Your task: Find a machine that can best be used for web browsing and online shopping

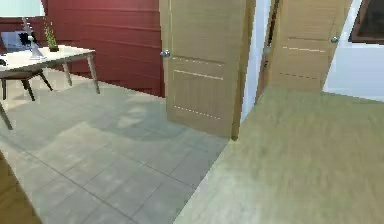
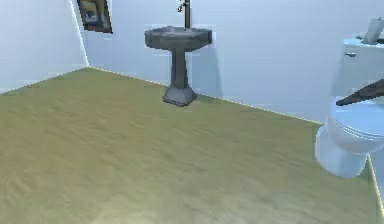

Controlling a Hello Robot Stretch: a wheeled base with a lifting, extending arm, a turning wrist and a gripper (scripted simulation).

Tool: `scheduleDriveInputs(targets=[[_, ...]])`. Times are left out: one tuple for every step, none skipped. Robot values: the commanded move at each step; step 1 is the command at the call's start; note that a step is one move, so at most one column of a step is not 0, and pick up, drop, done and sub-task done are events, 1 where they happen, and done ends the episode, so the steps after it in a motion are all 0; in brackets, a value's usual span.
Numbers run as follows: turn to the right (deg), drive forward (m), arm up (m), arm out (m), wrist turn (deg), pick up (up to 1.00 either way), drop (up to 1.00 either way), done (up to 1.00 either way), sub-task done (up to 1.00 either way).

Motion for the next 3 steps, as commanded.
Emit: scheduleDriveInputs(targets=[[45.0,0.0,0.0,0.0,0.0,0.0,0.0,0.0,0.0],[45.0,0.0,0.0,0.0,0.0,0.0,0.0,0.0,0.0],[27.0,0.0,0.0,0.0,0.0,0.0,0.0,0.0,0.0]])
